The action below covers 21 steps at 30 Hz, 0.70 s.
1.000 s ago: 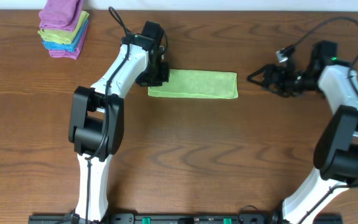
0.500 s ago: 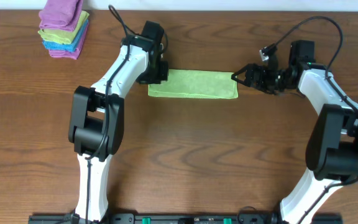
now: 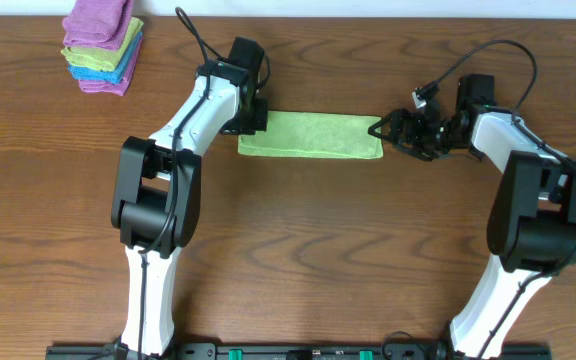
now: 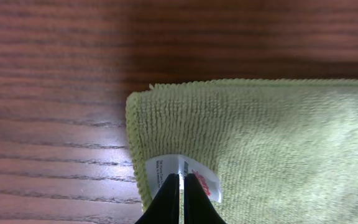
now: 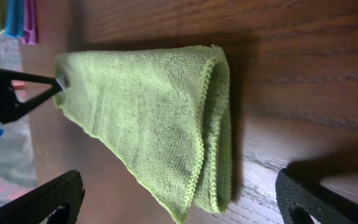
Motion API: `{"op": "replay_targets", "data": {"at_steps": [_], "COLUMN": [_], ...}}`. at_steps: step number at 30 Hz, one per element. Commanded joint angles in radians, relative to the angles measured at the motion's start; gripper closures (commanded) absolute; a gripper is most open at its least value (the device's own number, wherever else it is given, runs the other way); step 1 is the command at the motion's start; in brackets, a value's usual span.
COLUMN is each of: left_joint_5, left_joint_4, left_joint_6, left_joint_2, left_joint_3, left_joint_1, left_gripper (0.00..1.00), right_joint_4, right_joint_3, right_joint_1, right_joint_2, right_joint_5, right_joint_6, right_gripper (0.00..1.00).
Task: Fold the cloth
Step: 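Grasp the strip's right end with the right gripper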
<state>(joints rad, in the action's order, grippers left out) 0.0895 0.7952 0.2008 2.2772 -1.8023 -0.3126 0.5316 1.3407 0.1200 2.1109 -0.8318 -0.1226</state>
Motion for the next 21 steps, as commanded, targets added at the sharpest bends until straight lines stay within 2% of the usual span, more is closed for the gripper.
{"op": "replay_targets", "data": {"at_steps": [1,11,13,14,16,18,21], "left_joint_5": [-0.018,-0.008,0.0,0.007,0.013,0.016,0.043], "left_joint_4": [0.001,-0.011,-0.011,-0.011,-0.014,-0.014,-0.014], "left_joint_6": [-0.021,-0.01,-0.01,-0.01,-0.01,-0.01,-0.01], "left_joint_2": [0.027,0.027,0.027,0.027,0.027,0.027,0.026], "left_joint_3": [0.034,0.079,0.079,0.079,0.079,0.079,0.077], "left_joint_1": [-0.002,-0.002,-0.002,-0.002,-0.002,-0.002,-0.002], "left_gripper": [0.94,0.94,0.94,0.94,0.94,0.94,0.94], "right_joint_4": [-0.007,-0.095,-0.098,-0.098,-0.098,-0.086,-0.041], "right_joint_3": [-0.004,-0.004,-0.003,-0.003,0.007,0.028,0.084], "right_joint_1": [-0.02,-0.114,-0.114,-0.113,-0.111,-0.111,-0.111], "right_joint_2": [0.065,0.115,0.115,0.115,0.114,0.113,0.106], "right_joint_5": [0.012,0.012,0.012,0.012,0.011,0.008,0.01], "right_joint_6": [-0.018,-0.106,-0.11,-0.117,-0.136,-0.135,-0.135], "right_gripper": [0.01,0.01,0.04,0.11,0.36,0.57,0.84]}}
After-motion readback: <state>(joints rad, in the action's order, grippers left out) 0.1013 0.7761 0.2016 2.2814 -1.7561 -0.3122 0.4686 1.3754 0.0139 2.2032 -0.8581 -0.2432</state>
